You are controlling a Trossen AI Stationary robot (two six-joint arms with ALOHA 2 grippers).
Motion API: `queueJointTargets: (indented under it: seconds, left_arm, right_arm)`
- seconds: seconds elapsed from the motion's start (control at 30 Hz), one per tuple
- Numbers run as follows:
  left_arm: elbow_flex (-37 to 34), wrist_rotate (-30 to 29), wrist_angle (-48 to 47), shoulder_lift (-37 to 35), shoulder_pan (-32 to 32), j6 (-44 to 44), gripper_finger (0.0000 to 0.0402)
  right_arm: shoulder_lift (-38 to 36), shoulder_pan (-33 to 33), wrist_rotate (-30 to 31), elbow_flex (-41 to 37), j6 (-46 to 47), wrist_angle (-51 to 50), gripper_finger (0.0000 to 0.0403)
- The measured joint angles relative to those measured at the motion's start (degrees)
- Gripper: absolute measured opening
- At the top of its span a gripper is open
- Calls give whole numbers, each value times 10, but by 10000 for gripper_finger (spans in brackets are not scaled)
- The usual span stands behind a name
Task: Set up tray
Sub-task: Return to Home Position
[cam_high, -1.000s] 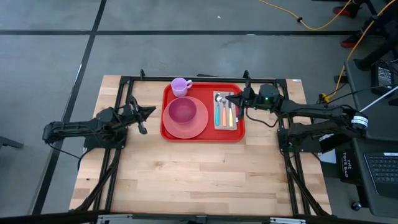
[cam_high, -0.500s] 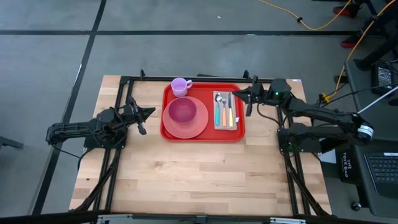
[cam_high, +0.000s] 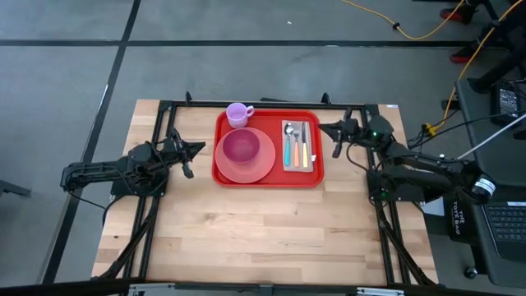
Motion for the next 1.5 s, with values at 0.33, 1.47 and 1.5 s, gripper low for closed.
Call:
queueJointTargets:
  seconds: [0.33,1.47,1.5]
  left_arm:
    - [0,0,0,0,0,1,5]
    - [0,0,0,0,0,1,7]
    - [0,0,0,0,0,1,8]
  right_arm:
    - [0,3,-180,-35,76,60,8]
    - [-3,131,-160,-83,172,129,8]
    - [-4,143,-147,-101,172,153,8]
